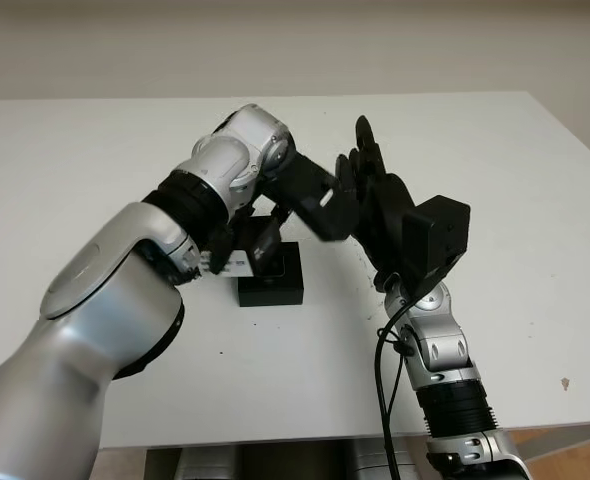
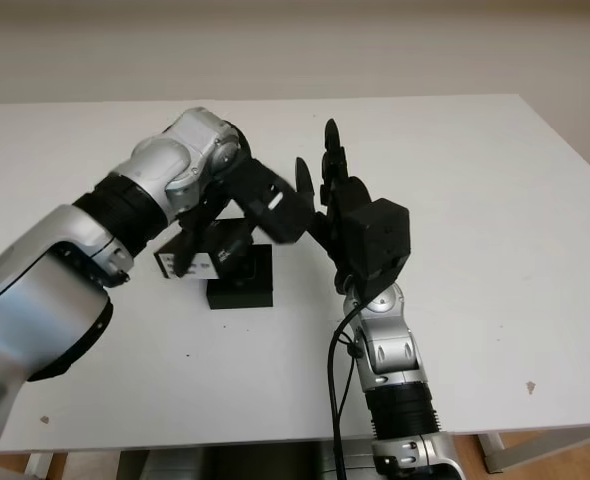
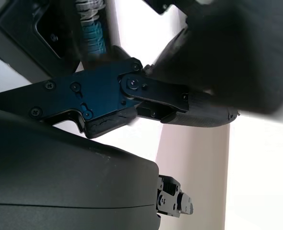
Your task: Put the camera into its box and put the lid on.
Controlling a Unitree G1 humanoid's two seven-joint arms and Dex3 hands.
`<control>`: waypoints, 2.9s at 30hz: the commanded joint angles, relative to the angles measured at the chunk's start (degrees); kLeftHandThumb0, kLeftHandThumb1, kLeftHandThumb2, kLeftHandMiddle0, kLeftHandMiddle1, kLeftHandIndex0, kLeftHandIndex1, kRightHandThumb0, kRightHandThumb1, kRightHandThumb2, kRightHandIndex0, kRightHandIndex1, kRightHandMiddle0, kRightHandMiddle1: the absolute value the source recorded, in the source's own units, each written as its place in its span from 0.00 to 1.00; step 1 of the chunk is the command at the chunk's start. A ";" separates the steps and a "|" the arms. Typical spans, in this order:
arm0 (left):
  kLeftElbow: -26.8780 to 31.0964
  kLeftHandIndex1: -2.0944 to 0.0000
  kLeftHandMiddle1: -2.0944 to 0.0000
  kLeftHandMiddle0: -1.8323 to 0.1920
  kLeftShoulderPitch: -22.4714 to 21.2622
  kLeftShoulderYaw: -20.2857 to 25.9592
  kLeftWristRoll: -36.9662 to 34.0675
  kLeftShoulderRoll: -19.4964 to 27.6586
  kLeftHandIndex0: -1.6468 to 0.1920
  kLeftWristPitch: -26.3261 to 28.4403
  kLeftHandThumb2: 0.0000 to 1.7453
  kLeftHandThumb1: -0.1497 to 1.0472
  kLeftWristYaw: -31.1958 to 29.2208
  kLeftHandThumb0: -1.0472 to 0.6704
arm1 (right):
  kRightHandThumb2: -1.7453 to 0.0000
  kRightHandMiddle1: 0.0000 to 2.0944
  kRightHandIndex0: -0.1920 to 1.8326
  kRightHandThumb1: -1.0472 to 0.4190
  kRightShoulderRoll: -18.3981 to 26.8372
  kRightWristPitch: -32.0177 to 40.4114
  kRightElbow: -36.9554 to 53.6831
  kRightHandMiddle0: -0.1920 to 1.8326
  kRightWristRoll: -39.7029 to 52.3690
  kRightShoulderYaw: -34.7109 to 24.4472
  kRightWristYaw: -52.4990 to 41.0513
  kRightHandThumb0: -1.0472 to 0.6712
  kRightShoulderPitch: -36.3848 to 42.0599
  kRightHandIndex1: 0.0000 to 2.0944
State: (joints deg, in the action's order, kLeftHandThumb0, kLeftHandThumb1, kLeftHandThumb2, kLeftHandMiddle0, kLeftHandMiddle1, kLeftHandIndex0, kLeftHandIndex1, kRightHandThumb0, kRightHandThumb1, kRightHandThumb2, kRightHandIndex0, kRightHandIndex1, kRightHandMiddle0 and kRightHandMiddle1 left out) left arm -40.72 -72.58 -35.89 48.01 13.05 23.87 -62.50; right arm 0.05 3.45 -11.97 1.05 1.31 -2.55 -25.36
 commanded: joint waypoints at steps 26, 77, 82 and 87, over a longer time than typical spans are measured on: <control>14.70 0.51 0.43 0.91 6.39 -2.45 -6.18 -0.71 0.99 14.68 0.30 0.99 5.92 0.34 | 0.64 0.01 0.00 0.00 1.21 -0.72 -0.65 0.00 0.49 -2.25 -0.26 0.16 -2.32 0.02; 51.66 1.00 1.00 1.00 36.94 13.70 -2.58 10.98 1.00 -0.41 0.22 1.00 25.64 0.00 | 0.64 0.02 0.02 0.00 14.90 1.46 3.43 0.01 0.62 -8.13 -5.08 0.18 -7.74 0.02; 48.43 1.00 1.00 1.00 35.42 13.35 -3.63 8.30 1.00 3.15 0.27 1.00 25.64 0.00 | 0.65 0.02 0.02 0.00 16.15 3.88 4.51 0.02 0.18 -8.32 -5.03 0.17 -8.35 0.02; 46.20 1.00 1.00 1.00 34.26 12.82 -3.88 7.20 1.00 4.79 0.26 1.00 25.88 0.00 | 0.65 0.02 0.01 0.00 15.69 2.44 3.80 0.02 -0.01 -8.28 -4.74 0.18 -7.96 0.02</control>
State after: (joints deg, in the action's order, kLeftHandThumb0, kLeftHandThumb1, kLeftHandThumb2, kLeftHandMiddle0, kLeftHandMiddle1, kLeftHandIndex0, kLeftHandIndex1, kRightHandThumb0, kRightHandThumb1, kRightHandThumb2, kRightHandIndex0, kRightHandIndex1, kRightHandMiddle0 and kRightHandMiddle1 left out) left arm 5.56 -36.49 -23.27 44.22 20.57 28.38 -36.77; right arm 15.69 6.77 -8.41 1.13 -7.00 -7.58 -32.88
